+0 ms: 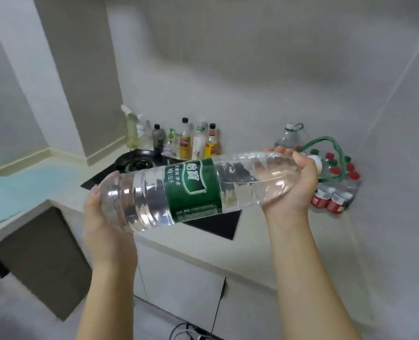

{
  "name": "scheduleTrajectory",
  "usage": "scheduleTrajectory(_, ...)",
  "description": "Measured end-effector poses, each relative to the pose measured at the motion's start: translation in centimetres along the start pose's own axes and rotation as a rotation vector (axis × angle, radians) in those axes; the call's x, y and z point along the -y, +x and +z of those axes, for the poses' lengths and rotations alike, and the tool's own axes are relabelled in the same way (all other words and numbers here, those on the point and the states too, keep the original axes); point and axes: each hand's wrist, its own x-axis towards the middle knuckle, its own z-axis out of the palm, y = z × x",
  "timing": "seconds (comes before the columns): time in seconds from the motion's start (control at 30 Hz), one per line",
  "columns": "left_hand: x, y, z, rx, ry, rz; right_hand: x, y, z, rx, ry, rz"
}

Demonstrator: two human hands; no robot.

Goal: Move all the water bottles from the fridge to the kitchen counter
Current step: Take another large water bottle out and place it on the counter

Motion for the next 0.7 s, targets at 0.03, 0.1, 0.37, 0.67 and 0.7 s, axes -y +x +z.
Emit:
scheduleTrajectory(0.03,0.9,1.0,1.3,0.034,0.029,-0.042,0.1,1.3,-0.6,-0.025,0.008,-0.036)
scheduleTrajectory(0.1,3.4,3.1,3.9,0.072,0.068,-0.119,0.4,3.5,-1.8,-0.084,0.036,-0.097)
scheduleTrajectory(0.37,16.0,6.1,10.1,0.142,0.137,-0.546,3.8,9.8,-9.2,-0.283,-0.155,-0.256)
scheduleTrajectory(0.67,30.8,4.7,15.5,0.011,0.248,-0.927,5.7,16.7,-15.3,-0.462,-0.501,-0.331)
scheduleTrajectory(0.7,32.6,4.5,15.8,0.001,0.254,-0.978,5.5,17.4,-15.6,-0.44,-0.54,-0.337)
